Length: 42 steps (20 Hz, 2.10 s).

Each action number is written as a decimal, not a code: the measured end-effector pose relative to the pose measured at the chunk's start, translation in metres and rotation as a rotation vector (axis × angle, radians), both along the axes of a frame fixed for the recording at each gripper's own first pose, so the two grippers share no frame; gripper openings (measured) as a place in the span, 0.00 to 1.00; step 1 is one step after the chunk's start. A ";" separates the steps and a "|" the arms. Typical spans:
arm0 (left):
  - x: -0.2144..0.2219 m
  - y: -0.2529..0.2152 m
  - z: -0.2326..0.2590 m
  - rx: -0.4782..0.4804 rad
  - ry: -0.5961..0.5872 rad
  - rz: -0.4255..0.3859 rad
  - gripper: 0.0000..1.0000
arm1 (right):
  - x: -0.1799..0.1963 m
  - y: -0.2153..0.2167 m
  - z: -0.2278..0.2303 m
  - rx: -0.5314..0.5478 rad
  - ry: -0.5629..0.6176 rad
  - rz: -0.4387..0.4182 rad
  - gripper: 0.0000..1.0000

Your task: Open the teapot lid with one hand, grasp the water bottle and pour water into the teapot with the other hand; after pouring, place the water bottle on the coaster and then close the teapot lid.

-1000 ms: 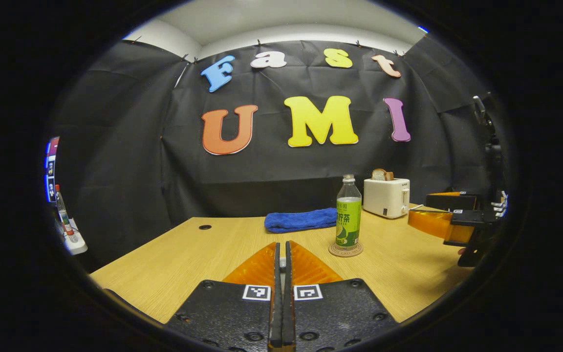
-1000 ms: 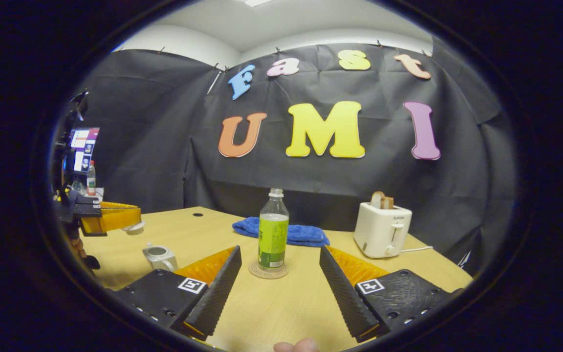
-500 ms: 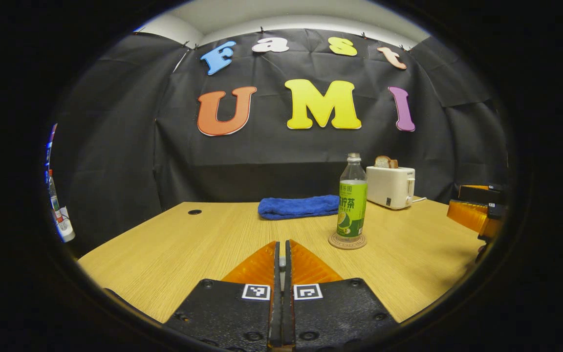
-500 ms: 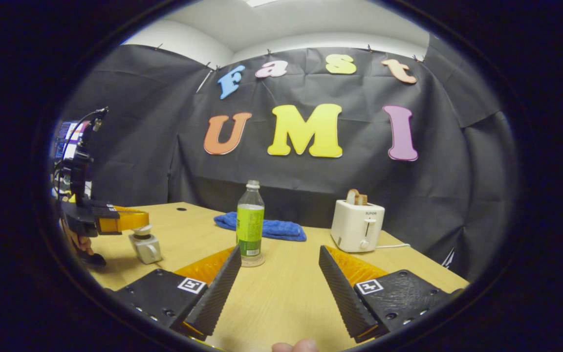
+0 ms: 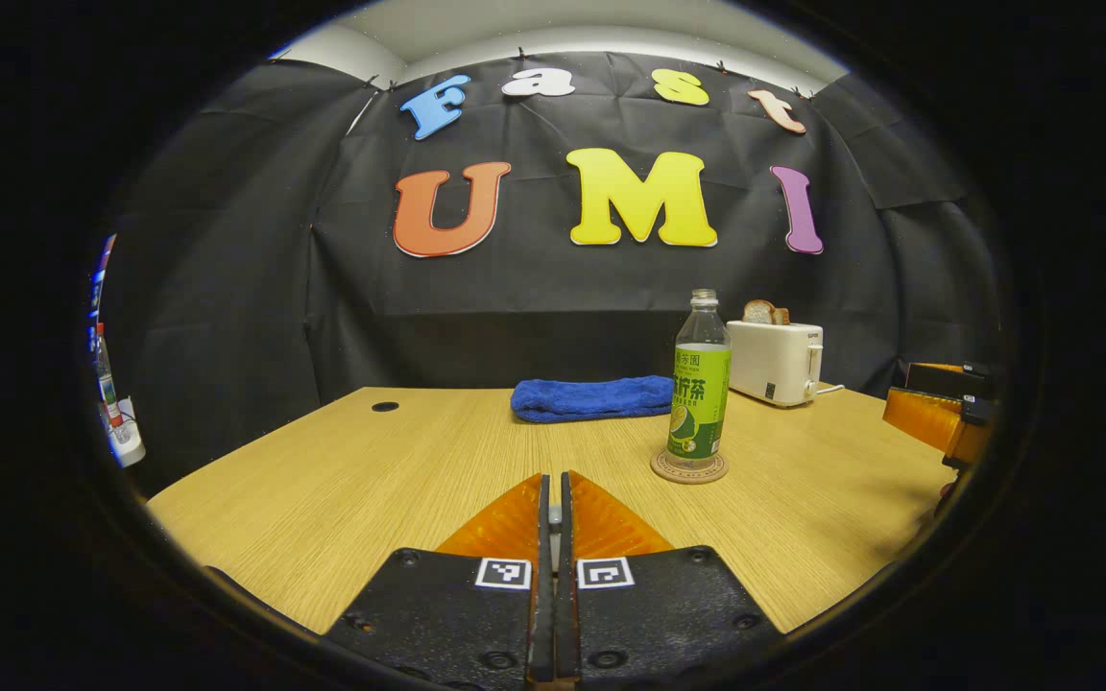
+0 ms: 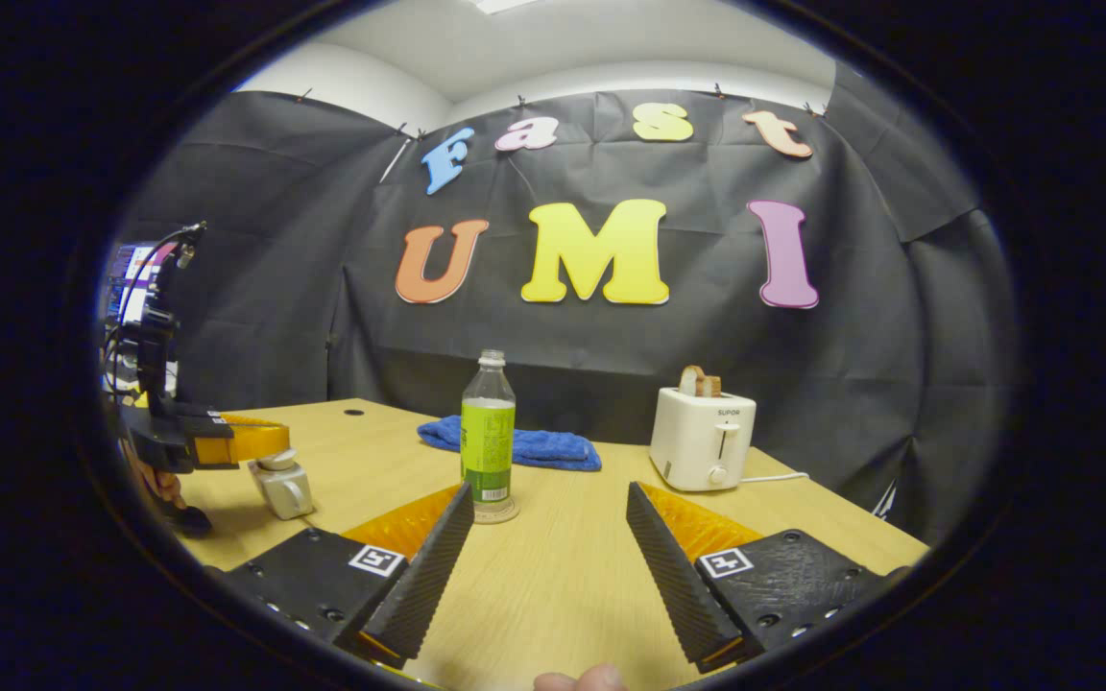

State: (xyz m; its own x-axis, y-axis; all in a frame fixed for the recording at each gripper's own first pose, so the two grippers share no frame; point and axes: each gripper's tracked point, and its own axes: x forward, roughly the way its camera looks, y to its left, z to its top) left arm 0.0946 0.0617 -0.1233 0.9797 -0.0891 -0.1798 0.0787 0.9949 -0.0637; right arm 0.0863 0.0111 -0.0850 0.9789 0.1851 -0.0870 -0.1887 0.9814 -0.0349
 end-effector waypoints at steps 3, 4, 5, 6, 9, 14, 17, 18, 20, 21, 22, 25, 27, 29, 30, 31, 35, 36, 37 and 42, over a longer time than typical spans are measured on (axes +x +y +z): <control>0.000 0.000 -0.001 -0.001 0.005 0.002 0.04 | -0.003 0.000 0.003 -0.004 -0.013 0.003 0.95; 0.000 0.000 -0.002 0.000 0.006 0.004 0.04 | -0.003 0.000 0.004 -0.002 -0.017 0.002 0.95; -0.001 0.001 -0.001 0.001 0.006 0.007 0.05 | -0.004 -0.001 0.005 0.001 -0.018 0.002 0.95; 0.000 0.001 -0.001 0.001 0.006 0.010 0.05 | -0.004 0.000 0.005 0.003 -0.017 0.003 0.95; -0.001 0.008 -0.004 0.009 0.021 0.034 0.06 | -0.007 -0.002 0.005 0.005 -0.019 0.002 0.97; -0.002 0.003 -0.009 -0.016 0.044 0.028 0.07 | -0.008 -0.004 0.007 0.017 -0.024 0.000 0.95; -0.003 0.010 -0.003 0.018 0.031 0.063 0.12 | -0.008 -0.008 0.008 0.016 -0.028 -0.017 0.97; -0.004 0.013 0.003 0.027 0.016 0.077 0.23 | -0.009 -0.010 0.007 0.023 -0.025 -0.028 0.95; -0.007 0.016 0.014 0.031 0.001 0.101 0.68 | -0.008 -0.019 0.005 0.052 -0.009 -0.075 0.95; -0.010 0.018 0.021 0.031 -0.010 0.118 0.89 | -0.009 -0.025 0.005 0.069 -0.003 -0.102 0.95; -0.015 0.019 0.031 0.033 -0.023 0.130 0.98 | -0.010 -0.029 0.008 0.091 0.001 -0.119 0.95; -0.028 0.016 0.055 0.044 -0.055 0.151 0.99 | -0.016 -0.039 0.021 0.144 -0.001 -0.136 0.95; -0.040 0.009 0.077 0.040 -0.079 0.161 0.99 | -0.022 -0.048 0.040 0.152 -0.026 -0.157 0.96; -0.051 -0.006 0.101 0.016 -0.118 0.148 0.99 | -0.031 -0.052 0.064 0.157 -0.064 -0.168 0.96; -0.055 -0.012 0.111 0.010 -0.138 0.144 0.98 | -0.036 -0.054 0.075 0.152 -0.081 -0.180 0.97; -0.061 -0.016 0.120 0.008 -0.152 0.146 0.98 | -0.042 -0.055 0.086 0.143 -0.089 -0.190 0.97; -0.079 -0.041 0.139 -0.008 -0.169 0.145 0.98 | -0.065 -0.050 0.110 0.127 -0.122 -0.167 0.96; -0.082 -0.045 0.140 -0.008 -0.174 0.141 0.98 | -0.068 -0.052 0.111 0.120 -0.122 -0.174 0.96; -0.085 -0.047 0.140 0.000 -0.178 0.139 0.98 | -0.073 -0.052 0.111 0.118 -0.123 -0.177 0.96; -0.090 -0.050 0.130 0.017 -0.170 0.139 0.99 | -0.087 -0.051 0.102 0.084 -0.104 -0.188 0.96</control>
State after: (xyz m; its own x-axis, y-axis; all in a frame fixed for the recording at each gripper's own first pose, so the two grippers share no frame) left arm 0.0042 0.0116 0.0072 0.9987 0.0504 -0.0109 -0.0509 0.9977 -0.0441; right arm -0.0002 -0.0402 0.0165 0.9997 0.0014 0.0240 -0.0023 0.9992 0.0388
